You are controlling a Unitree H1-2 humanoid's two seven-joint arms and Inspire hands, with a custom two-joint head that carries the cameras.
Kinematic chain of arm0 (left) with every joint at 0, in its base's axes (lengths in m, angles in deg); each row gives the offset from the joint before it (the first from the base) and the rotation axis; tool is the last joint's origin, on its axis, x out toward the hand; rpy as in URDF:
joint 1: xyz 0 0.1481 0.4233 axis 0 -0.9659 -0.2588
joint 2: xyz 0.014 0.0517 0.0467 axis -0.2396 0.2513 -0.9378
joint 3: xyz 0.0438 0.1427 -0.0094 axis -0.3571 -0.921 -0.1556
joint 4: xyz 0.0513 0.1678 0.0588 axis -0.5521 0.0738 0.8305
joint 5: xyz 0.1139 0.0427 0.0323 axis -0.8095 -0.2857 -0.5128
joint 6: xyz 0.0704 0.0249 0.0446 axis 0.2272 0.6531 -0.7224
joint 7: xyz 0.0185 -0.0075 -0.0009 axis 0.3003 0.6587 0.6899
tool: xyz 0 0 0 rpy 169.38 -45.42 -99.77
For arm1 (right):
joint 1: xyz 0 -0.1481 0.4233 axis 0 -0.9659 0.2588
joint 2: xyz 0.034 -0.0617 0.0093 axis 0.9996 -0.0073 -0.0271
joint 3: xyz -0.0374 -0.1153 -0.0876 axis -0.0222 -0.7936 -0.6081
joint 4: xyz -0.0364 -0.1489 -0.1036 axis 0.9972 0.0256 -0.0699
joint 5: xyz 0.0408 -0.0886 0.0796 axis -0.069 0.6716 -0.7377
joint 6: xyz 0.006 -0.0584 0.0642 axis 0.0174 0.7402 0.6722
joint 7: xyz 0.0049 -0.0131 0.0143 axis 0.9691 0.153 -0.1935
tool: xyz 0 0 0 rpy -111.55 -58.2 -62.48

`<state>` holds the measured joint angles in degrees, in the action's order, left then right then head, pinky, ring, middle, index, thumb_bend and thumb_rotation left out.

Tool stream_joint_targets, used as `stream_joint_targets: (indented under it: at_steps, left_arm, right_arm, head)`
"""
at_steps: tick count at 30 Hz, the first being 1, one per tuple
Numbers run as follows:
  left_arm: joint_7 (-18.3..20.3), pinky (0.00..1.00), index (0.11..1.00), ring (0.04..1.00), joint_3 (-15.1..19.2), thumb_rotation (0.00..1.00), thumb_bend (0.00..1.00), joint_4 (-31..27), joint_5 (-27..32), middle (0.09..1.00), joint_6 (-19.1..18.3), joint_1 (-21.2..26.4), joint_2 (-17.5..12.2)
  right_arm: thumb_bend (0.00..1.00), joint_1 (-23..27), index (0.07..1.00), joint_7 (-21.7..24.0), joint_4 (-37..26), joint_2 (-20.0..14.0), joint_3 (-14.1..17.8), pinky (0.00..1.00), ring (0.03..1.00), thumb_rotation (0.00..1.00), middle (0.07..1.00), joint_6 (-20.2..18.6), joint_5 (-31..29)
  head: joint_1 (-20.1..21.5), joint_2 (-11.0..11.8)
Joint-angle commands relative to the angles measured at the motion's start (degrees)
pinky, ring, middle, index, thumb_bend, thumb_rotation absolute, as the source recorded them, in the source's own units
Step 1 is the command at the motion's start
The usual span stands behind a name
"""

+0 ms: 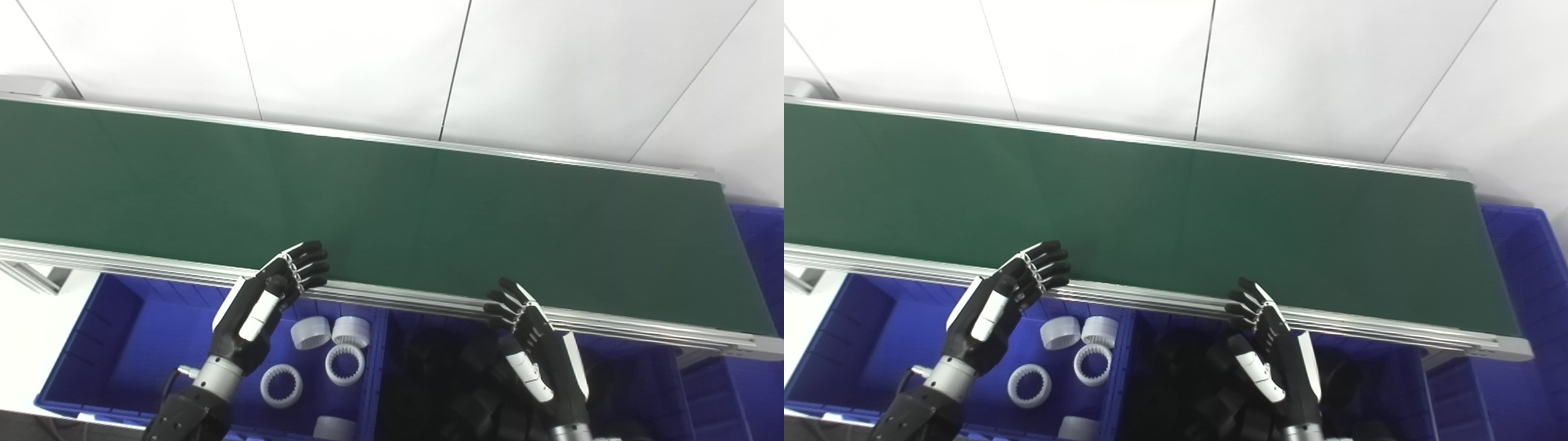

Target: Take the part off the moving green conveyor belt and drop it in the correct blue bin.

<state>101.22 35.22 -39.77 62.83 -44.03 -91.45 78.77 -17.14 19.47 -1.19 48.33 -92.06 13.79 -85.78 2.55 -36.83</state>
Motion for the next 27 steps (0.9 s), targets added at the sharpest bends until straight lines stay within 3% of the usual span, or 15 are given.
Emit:
stream_joint_targets:
  at_steps: [1,16,27]
  left_arm:
    - [-0.2,0.78,0.798,0.801,-0.1,0.74,0.72,-2.3,-1.3,0.811,2.9,-0.1,-0.1]
    - [-0.4,0.80,0.857,0.861,-0.7,0.72,0.80,-4.6,-3.4,0.883,3.9,-2.1,-0.2]
    - [-0.3,0.77,0.852,0.854,-0.4,0.72,0.72,-4.2,-2.4,0.874,4.3,-2.4,0.0]
  right_arm:
    - [0.67,0.2,0.876,-0.5,-1.3,-0.1,-0.4,0.69,0.766,0.77,0.807,2.8,0.4]
    - [0.68,-0.2,0.893,-0.8,-0.6,-0.3,-1.1,0.70,0.779,0.82,0.825,2.7,-0.9]
    - [0.69,-0.1,0.897,-0.9,-0.3,-0.3,-0.9,0.70,0.781,0.85,0.825,2.7,-1.6]
  head:
    - [0.1,0.2]
    - [0.0,0.7]
    - [-0.7,0.7]
